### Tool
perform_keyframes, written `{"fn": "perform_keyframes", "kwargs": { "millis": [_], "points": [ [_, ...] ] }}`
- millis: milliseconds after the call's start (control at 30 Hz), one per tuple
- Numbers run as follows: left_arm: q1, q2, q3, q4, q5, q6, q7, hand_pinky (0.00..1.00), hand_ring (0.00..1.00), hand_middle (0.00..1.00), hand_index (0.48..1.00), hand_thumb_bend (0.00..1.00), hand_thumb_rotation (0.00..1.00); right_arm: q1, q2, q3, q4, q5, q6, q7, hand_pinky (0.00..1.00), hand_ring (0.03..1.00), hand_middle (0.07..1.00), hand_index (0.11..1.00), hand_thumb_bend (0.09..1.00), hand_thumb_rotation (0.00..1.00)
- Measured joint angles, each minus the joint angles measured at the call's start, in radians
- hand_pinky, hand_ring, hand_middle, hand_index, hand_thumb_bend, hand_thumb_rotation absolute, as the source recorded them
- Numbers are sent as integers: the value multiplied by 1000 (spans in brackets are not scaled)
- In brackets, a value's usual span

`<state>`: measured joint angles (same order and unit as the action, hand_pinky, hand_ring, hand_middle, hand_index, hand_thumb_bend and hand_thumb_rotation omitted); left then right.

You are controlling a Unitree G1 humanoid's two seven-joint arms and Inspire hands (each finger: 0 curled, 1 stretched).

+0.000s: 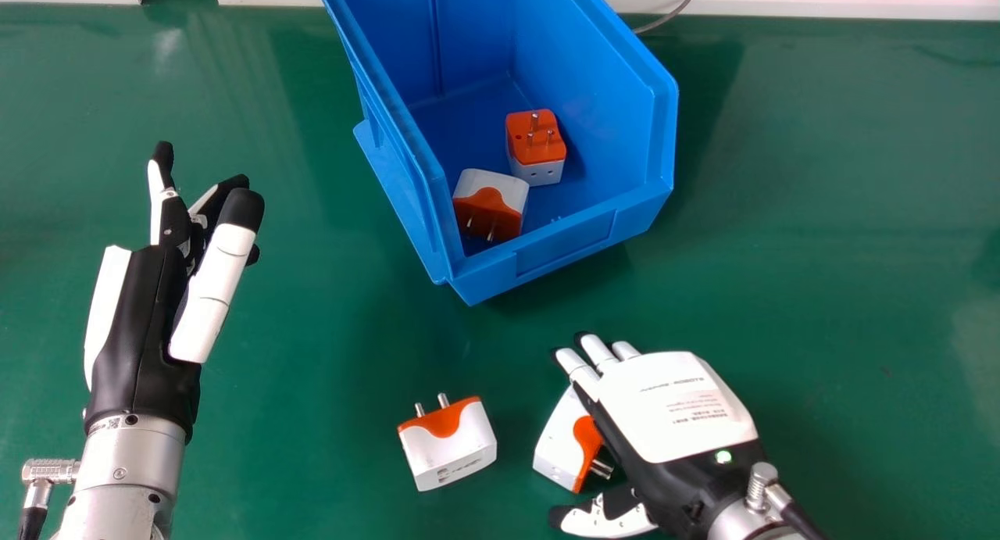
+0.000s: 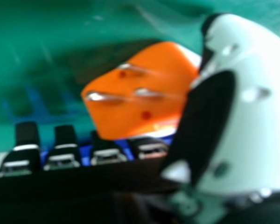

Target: Pick all objects and put in blue box

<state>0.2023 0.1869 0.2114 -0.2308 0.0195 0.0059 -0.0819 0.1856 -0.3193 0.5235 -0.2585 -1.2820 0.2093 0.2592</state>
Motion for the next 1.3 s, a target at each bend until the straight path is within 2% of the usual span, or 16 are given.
{"fn": "perform_keyframes", "kwargs": {
  "millis": [67,100,133,167,300,433,600,733,867,1300],
  "points": [
    [0,0,0,-3,0,3,-2,796,915,901,916,856,938,-10,1,4,12,-18,1,-8,683,725,765,770,354,417],
    [0,0,1,-6,0,5,-3,796,915,901,916,853,940,-11,4,4,19,-21,2,-23,626,664,710,713,381,364],
    [0,1,2,-9,0,6,-4,796,915,901,916,853,940,-12,10,5,29,-22,4,-49,626,664,710,713,381,364],
    [1,2,3,-12,0,7,-5,797,915,901,916,852,942,-12,17,5,36,-21,5,-65,518,565,624,631,426,258],
    [1,8,4,-22,0,8,-8,800,915,901,916,863,946,-17,46,4,65,-14,23,-95,275,339,460,521,500,43],
    [4,10,5,-23,-3,8,-9,801,915,901,916,862,945,-29,81,6,76,-14,68,-74,216,287,438,513,507,17],
    [8,10,5,-25,-8,9,-10,804,915,901,916,860,946,-63,123,-11,77,37,90,-84,231,305,444,512,510,8],
    [9,17,6,-27,-8,11,-10,810,915,901,916,847,950,-77,120,-22,76,86,88,-89,310,402,471,502,514,2],
    [9,18,6,-27,-14,14,-10,812,915,901,916,841,950,-80,114,-23,76,126,86,-88,351,456,487,490,515,0],
    [8,20,6,-28,-21,28,-11,812,915,901,917,858,947,-44,79,-19,10,146,87,-69,361,470,492,485,515,0]
  ]
}}
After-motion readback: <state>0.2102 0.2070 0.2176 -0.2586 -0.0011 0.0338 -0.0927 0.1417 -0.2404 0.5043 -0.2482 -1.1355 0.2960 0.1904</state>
